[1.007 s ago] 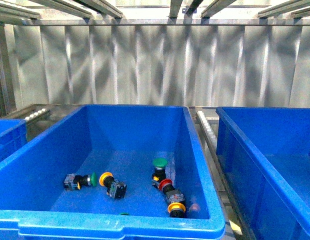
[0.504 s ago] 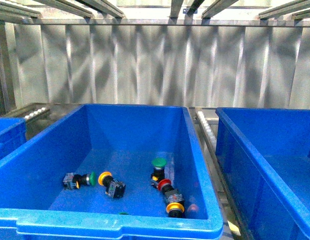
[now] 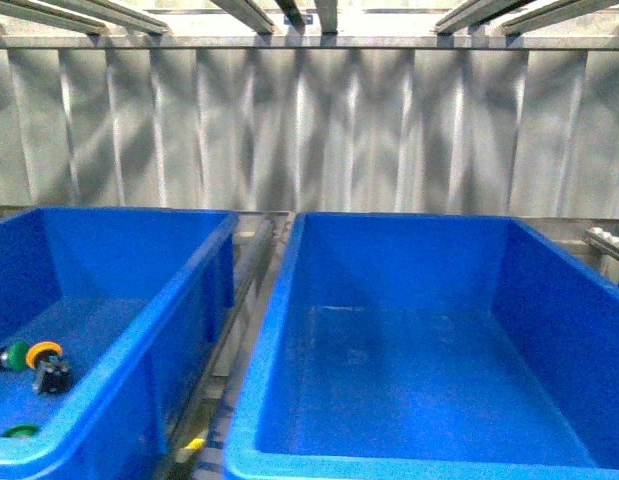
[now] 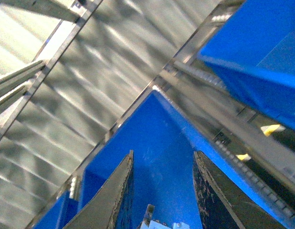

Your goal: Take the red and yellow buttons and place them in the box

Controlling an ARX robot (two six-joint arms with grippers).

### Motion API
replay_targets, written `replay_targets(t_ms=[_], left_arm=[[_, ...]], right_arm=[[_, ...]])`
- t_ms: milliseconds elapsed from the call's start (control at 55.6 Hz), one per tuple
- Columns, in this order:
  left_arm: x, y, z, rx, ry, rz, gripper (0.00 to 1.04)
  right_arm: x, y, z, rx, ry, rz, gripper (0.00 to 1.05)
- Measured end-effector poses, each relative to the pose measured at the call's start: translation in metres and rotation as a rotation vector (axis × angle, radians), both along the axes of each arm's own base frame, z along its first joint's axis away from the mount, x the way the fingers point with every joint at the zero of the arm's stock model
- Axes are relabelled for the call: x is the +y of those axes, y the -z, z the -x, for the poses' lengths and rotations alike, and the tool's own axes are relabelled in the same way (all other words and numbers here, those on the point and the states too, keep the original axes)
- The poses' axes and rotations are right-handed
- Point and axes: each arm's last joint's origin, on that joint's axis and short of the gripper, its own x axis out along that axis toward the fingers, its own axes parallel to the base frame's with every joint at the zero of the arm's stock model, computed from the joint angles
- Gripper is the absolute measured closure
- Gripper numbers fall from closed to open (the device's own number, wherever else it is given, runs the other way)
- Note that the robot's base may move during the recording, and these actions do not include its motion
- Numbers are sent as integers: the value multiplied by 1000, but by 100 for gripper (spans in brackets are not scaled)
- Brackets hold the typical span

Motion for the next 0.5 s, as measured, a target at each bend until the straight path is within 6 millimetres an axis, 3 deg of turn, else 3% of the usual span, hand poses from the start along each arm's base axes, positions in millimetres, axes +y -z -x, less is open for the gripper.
replay_targets(t_ms=[396,504], left_arm=[[0,0,0,-1,4,-1,8],[0,0,0,-1,1,-1,8]], right_arm=[[-17,9,-5,52,72,67,73],[-26,7,-26,173,111,234,73]])
